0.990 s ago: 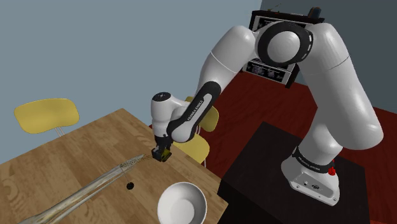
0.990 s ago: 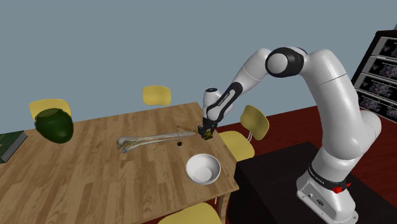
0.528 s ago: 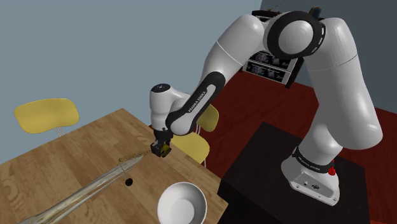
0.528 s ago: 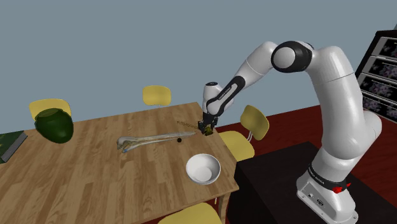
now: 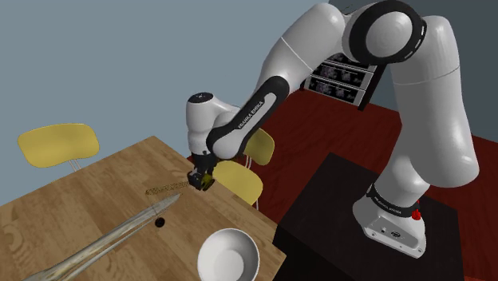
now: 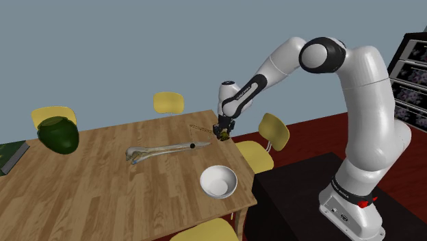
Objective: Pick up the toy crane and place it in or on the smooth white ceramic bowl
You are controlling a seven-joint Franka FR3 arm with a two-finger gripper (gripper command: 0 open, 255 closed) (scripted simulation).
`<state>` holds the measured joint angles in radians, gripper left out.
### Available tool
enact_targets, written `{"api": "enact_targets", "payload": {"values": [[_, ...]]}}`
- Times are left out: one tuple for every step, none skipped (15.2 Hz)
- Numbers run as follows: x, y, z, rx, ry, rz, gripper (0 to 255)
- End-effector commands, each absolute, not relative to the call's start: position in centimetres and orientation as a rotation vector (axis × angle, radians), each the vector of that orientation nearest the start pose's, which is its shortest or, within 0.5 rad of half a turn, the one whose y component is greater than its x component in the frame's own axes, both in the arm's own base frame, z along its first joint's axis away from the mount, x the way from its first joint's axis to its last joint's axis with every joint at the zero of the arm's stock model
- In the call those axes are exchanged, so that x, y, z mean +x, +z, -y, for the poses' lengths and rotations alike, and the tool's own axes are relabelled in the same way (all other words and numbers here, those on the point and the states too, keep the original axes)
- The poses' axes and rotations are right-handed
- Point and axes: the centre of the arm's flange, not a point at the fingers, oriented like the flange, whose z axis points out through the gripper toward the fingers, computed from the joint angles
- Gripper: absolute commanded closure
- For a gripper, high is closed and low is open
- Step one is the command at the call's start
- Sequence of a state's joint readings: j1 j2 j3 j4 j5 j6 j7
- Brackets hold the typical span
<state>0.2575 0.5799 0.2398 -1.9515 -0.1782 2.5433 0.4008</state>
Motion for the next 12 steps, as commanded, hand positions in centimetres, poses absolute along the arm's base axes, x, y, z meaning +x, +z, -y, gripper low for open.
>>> {"api": "enact_targets", "payload": {"values": [[53.5,19.0,-29.5,-3.086,-0.03,0.313,255],[52.2,18.8,-29.7,-3.086,-0.03,0.313,255],[50.9,18.5,-29.8,-3.086,-0.03,0.313,255],[49.6,18.3,-29.9,-3.086,-0.03,0.313,255],[48.3,18.0,-30.1,-3.086,-0.03,0.313,255],[47.0,17.8,-30.2,-3.086,-0.03,0.313,255],[45.7,17.5,-30.4,-3.086,-0.03,0.313,255],[44.4,17.3,-30.5,-3.086,-0.03,0.313,255],[43.2,17.0,-30.6,-3.086,-0.03,0.313,255],[41.9,16.8,-30.8,-3.086,-0.03,0.313,255],[40.6,16.5,-30.9,-3.086,-0.03,0.313,255],[39.3,16.2,-31.1,-3.086,-0.03,0.313,255]]}}
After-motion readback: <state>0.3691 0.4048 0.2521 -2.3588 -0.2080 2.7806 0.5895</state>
